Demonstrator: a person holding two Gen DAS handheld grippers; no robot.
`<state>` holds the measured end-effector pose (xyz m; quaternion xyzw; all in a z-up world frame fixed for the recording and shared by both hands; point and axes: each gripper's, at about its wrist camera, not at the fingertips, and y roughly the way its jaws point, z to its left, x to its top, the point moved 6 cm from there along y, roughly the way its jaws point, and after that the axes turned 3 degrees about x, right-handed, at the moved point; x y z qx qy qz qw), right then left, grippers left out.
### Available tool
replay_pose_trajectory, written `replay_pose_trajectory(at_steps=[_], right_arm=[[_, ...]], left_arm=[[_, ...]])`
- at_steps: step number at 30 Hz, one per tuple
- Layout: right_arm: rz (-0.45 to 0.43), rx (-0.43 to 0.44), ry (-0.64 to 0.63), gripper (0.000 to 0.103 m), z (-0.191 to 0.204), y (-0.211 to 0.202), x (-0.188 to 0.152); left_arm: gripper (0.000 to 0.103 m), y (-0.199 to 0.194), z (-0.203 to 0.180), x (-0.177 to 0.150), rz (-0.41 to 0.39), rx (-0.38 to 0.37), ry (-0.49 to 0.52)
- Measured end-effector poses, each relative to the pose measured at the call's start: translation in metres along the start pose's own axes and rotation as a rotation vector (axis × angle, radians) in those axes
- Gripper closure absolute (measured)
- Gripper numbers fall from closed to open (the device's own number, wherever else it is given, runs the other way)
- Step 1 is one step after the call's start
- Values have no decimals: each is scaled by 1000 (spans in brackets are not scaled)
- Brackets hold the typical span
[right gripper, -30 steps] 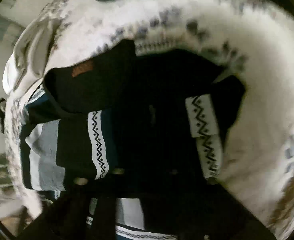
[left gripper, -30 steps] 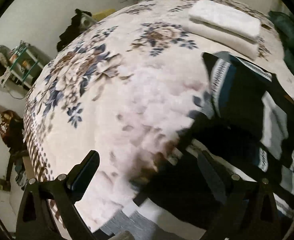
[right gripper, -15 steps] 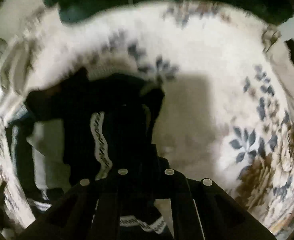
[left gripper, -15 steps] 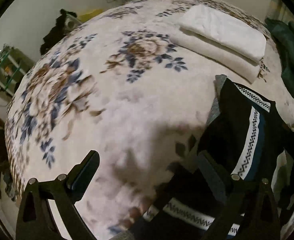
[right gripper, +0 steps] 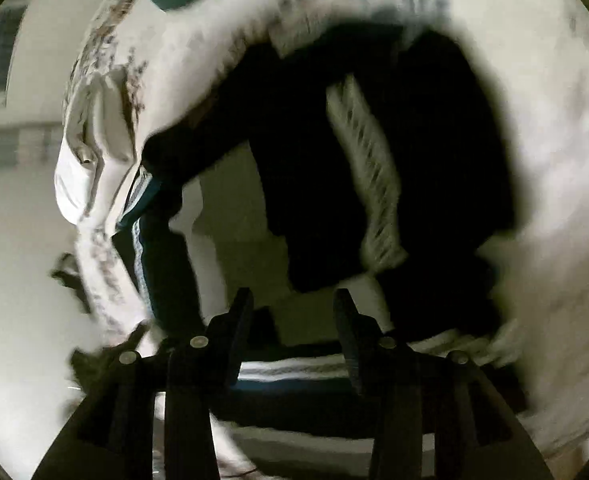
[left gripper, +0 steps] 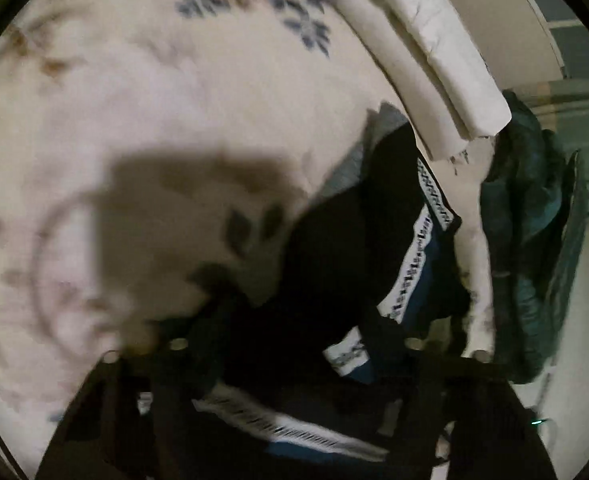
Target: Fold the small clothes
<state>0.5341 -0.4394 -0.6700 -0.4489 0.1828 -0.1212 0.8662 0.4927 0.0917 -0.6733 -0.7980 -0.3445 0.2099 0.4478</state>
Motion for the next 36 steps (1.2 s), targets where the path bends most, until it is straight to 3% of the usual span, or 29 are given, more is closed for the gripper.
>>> replay_pose_trajectory(at_steps=[3,4,5,6,8,11,14,19,20,22,23,24,26,27,28,30,33,36], right_arm=[[5,83,98,49,-11,32,-2],[-1,116,137,49,-15,41,-1],[-4,141,186,49,-20,49,1],[-11,159,220,49,-22,52,2],[-38,187,261,50,-23,55,4],[-112,161,231,95,-17,46,2],[-144,77,128,96,-9,36,2],[-88,-22,51,96,-14,30,-13],[-62,-47,31,94,-16,30,-16],[-22,-127,-36,74,-13,31,-16],[-12,-184,-78,49,-10,29,-16],[-12,-204,-102,38,-7,26,-16],[-49,-199,-176,38,6,8,-10],[-70,-214,-201,38,10,0,-7],[-99,-234,-220,38,13,-10,-2],[-194,-275,-234,38,14,-41,17],[-275,-333,-204,37,-1,-70,49],[-238,-376,-153,37,-24,-63,81]], left_arm=[[50,21,-8,6,29,32,-1],[55,24,-11,8,19,58,15],[67,24,-13,9,-4,96,41],[102,23,-15,10,-23,123,66],[101,15,-19,12,-53,127,93],[102,-4,-18,15,-109,130,113],[102,-20,-13,16,-132,122,119],[100,-17,-3,11,-106,147,163],[99,-15,-2,10,-96,161,170],[97,-17,-3,10,-88,185,175],[97,-22,-6,11,-101,204,190],[97,-28,-9,13,-126,225,208],[83,-40,-17,18,-184,272,249],[66,-45,-22,22,-213,274,267],[40,-52,-29,28,-253,282,289],[19,-56,-39,36,-302,294,327],[19,-42,-50,46,-305,321,374],[19,-11,-61,50,-274,366,431]])
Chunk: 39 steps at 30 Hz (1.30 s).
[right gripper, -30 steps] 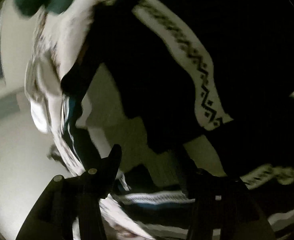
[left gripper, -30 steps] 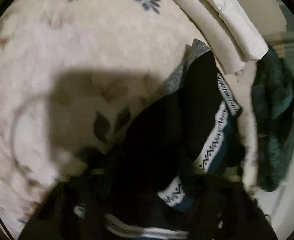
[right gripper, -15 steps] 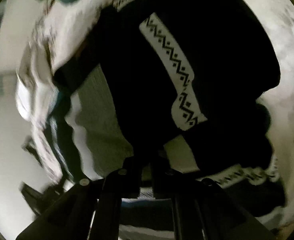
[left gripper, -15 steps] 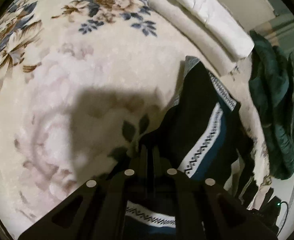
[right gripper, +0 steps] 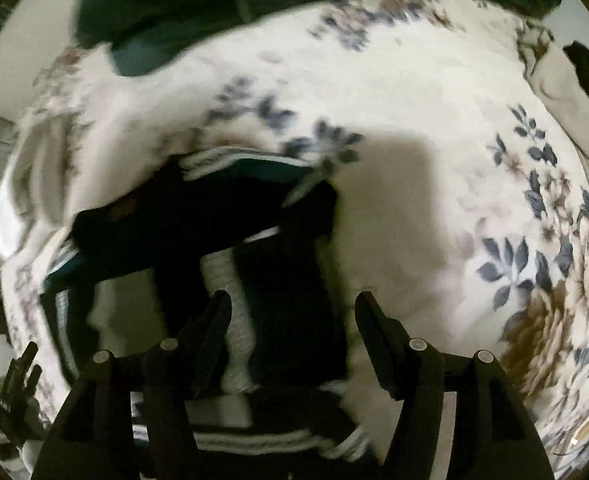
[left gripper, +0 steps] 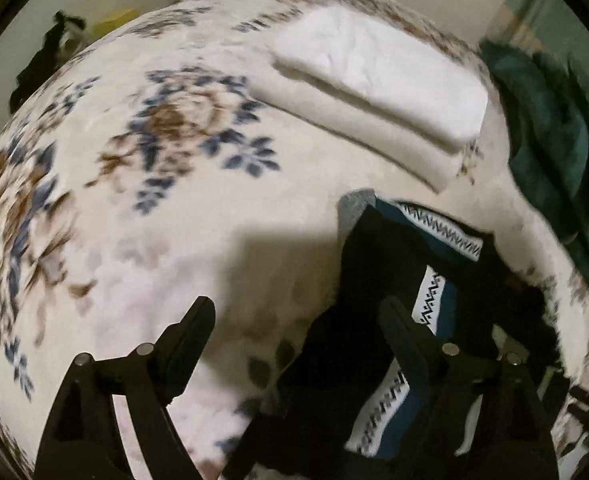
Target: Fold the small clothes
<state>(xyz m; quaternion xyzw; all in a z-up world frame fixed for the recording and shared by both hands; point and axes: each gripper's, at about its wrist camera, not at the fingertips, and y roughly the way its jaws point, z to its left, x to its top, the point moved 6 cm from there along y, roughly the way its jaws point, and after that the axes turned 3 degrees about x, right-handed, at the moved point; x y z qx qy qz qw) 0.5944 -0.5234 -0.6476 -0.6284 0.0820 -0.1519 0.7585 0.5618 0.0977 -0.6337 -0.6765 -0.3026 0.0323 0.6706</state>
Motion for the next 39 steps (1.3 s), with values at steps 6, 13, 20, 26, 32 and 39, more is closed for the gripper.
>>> replay_pose_trajectory(at_steps=[6,13,20,26,32,39], right_arm=[[42,2,21,95,-21,36,15],[45,167,141,38,-32,13,38],[262,292,167,76,-38,78,83],[127,178,-69,97,-33,52,106],[300,227,-145,85,-44,67,121],[409,312,-295,41,-91,9,102]], left_arm=[[19,44,-25,-9,57,43,122],[14,26,-20,-7,12,44,140],[6,-18,-13,-18,-122,149,134],[6,-68,-27,-65,-158,224,120],[6,-119,-48,-160,-112,330,99],[6,-140,-96,-326,127,293,74]])
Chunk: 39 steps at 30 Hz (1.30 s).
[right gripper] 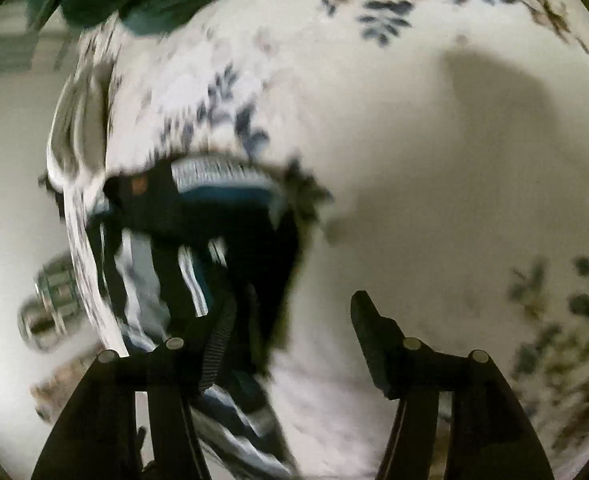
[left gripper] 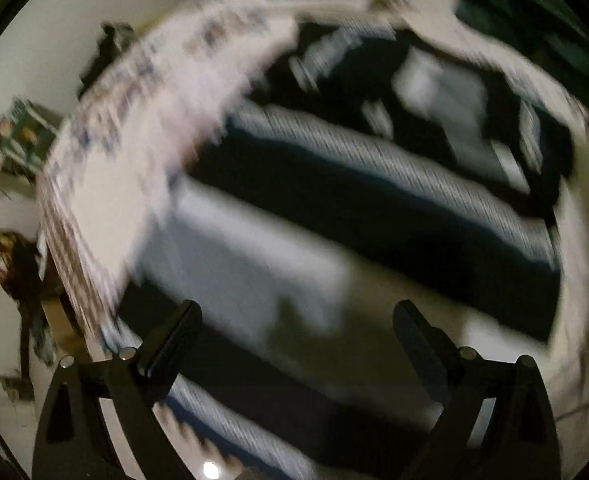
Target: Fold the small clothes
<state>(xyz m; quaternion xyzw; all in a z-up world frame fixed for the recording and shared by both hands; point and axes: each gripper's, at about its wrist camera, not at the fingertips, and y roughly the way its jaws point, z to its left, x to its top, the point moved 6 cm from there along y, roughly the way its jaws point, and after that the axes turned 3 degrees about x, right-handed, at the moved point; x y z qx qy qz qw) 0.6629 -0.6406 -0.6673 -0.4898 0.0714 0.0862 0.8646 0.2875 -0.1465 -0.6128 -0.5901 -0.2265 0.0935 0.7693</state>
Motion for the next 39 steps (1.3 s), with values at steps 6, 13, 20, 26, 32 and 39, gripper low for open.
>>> replay_pose_trajectory(at_steps=[6,13,20,26,32,39], right_arm=[[74,5,-36,41,-32,-2,-17],[8,239,119,41,-18,53,44],[-59,143,77,97,-6,68,60],[-109,-25,-22,98,-5,41,73],[5,23,-3,71,-9,49,73],[32,193,119,41,-19,57,71]], left_arm=[[6,3,-96,-119,183,-136,131],[45,28,-173,-158,152,-107,283],[95,15,-179,-147,41,-83,319],[96,2,-175,-156,15,-112,371],[82,22,-154,-142,97,-186,272],[55,45,-165,-146,103,-192,223]])
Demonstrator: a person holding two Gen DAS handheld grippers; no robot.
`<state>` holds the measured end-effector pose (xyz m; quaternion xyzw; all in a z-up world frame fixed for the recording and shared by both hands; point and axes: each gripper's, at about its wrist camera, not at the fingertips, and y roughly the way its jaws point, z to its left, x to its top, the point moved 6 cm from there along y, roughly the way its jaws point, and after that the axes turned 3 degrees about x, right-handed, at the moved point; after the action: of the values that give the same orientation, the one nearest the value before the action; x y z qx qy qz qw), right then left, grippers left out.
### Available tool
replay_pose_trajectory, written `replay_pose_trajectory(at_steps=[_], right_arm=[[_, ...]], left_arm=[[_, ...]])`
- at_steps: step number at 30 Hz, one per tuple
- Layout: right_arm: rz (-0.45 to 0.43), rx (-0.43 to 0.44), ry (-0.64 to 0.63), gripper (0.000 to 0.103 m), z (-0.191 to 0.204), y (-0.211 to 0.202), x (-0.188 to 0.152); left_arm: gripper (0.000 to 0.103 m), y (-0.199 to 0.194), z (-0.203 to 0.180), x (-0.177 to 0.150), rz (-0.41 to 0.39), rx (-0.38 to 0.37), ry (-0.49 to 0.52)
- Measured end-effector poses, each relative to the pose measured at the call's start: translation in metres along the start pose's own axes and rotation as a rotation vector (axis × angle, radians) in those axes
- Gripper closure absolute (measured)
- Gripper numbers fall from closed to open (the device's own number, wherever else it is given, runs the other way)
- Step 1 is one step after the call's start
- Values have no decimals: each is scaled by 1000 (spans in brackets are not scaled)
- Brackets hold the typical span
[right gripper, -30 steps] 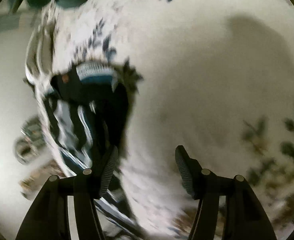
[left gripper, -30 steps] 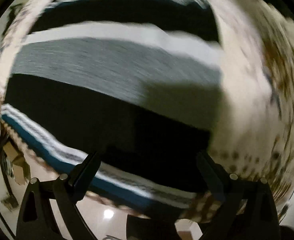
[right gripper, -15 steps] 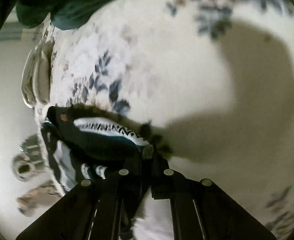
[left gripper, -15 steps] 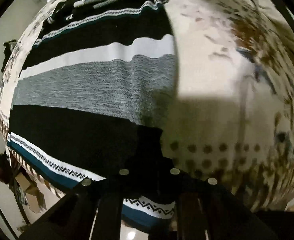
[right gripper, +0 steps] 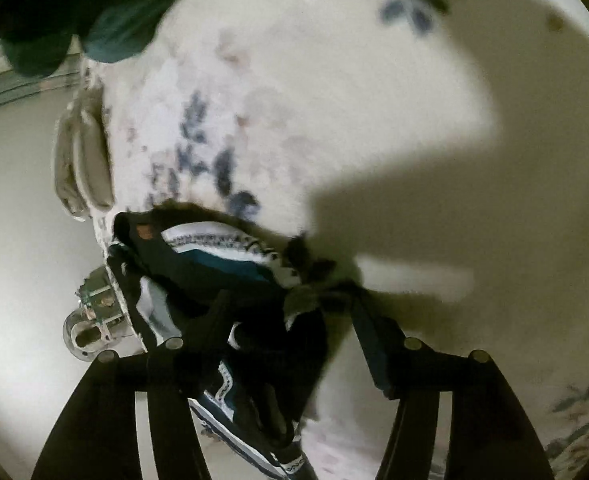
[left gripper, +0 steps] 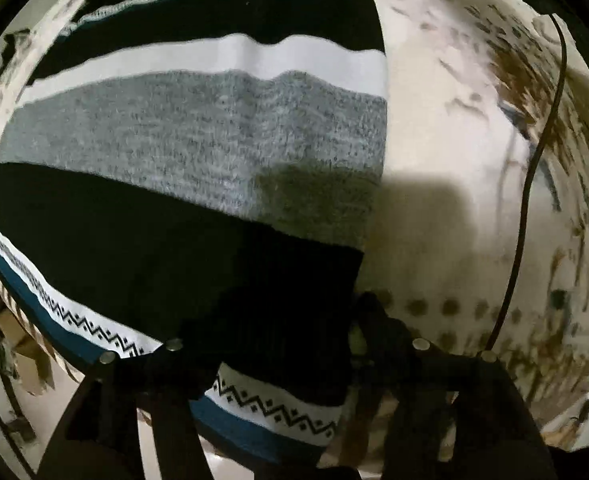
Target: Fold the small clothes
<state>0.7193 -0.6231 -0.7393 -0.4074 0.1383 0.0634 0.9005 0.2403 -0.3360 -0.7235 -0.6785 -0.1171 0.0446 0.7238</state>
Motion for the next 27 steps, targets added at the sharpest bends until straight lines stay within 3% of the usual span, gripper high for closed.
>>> replay_pose_trajectory(at_steps=[1,2,3,9,13,17,22,27], right_arm=[[-5,-1,4,41,0,2,0],[-12,-10,8,58,0,4,-1],[-35,-26,6,98,1,2,-2],[-59,-147,-99,96,59,-9,-19],[-56,-193,-182,97,119,-24,-34],[-65,-200,-244,97,203,-17,-49],[-84,-232,-295,97,314,36,-60],[-84,-337,-325,97,395,136,-58]], left_arm=[[89,-3,1,3,-21,-2,-17],[95,-3,-2,8,-16,14,-22],[95,-7,0,10,-19,7,-28],[96,-63,35,25,-106,-39,-106],[96,-111,93,42,-161,-82,-202],[96,-136,155,47,-186,-120,-300],[96,-132,243,43,-169,-223,-453],[96,-95,329,49,-143,-299,-528]])
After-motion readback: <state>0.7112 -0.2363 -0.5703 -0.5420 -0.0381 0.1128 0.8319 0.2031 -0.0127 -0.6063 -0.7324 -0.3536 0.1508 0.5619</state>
